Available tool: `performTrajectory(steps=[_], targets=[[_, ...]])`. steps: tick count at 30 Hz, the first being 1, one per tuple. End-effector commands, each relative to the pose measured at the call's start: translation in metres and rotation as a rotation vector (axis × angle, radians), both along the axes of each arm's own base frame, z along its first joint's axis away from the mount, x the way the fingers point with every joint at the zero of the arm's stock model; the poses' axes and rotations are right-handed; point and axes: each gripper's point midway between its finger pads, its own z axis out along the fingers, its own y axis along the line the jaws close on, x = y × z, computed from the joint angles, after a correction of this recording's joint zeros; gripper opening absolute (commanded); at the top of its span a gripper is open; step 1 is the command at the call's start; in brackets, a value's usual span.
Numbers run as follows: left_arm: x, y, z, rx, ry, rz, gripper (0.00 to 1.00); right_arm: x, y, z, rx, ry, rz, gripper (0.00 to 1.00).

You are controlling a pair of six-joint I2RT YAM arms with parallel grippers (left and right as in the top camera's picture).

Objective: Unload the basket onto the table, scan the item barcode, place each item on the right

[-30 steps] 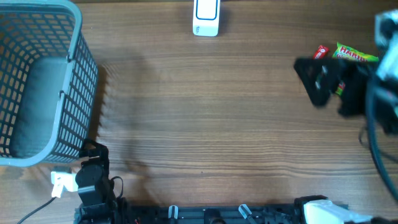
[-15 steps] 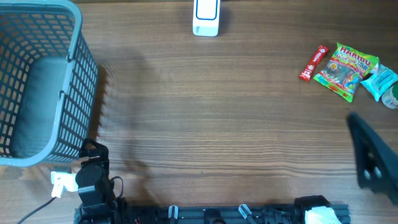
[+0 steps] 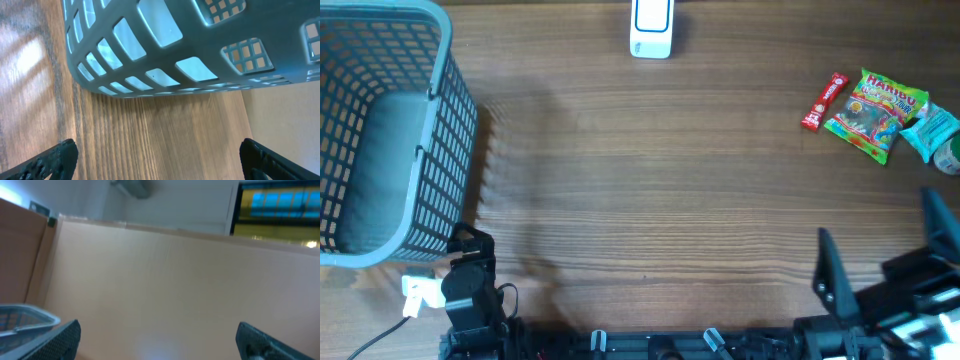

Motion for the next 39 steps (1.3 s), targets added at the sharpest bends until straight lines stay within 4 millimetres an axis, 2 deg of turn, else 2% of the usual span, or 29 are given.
performTrajectory(steps=[1,4,7,9,11,15,22,39], targets=[[-0.001,0.002,-0.001,0.007,0.000,0.015,1.00,0.025,-0.011,-0.063,0.189,0.061,0.027,1.00],[-0.001,0.002,-0.001,0.007,0.000,0.015,1.00,0.054,-0.023,-0.100,0.304,0.126,0.004,1.00],[-0.001,0.002,-0.001,0.007,0.000,0.015,1.00,0.077,-0.043,-0.135,0.353,0.179,-0.118,1.00],[-0.001,0.002,-0.001,0.007,0.000,0.015,1.00,0.090,-0.049,-0.162,0.298,0.215,-0.197,1.00],[-0.001,0.002,-0.001,0.007,0.000,0.015,1.00,0.098,-0.047,-0.185,0.210,0.242,-0.234,1.00],[-0.001,0.002,-0.001,0.007,0.000,0.015,1.00,0.112,-0.047,-0.232,0.176,0.339,-0.254,1.00],[-0.001,0.002,-0.001,0.007,0.000,0.015,1.00,0.120,-0.050,-0.291,0.082,0.550,-0.314,1.00],[-0.001,0.002,-0.001,0.007,0.000,0.015,1.00,0.120,-0.049,-0.290,0.081,0.547,-0.310,1.00]])
